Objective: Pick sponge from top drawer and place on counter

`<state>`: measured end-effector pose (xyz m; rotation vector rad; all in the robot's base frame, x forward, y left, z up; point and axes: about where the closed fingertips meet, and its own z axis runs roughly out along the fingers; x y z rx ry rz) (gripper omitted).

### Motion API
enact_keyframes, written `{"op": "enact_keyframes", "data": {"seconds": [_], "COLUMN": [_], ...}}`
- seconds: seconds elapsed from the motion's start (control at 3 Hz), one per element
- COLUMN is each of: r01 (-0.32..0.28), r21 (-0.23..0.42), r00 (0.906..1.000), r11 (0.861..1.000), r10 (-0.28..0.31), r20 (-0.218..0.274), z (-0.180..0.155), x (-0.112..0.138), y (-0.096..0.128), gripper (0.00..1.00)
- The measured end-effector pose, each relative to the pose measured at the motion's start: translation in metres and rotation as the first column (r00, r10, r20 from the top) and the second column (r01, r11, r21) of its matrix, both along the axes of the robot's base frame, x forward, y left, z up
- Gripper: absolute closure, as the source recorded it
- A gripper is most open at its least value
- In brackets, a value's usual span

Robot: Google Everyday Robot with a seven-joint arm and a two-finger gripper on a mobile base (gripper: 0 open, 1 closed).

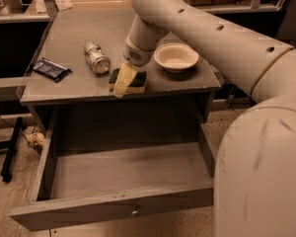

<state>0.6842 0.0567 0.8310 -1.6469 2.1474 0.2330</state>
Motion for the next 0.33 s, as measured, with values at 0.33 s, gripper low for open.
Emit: {"op": "enact_keyframes", "data": {"seconds": [0.33], "r01": [0.0], "r21": [0.0], "r00": [1.0], "r11": [1.0], "r10": [0.0], "r20": [0.0], "z": [0.0], "x": [0.0], "y": [0.0], "gripper": [0.0]}}
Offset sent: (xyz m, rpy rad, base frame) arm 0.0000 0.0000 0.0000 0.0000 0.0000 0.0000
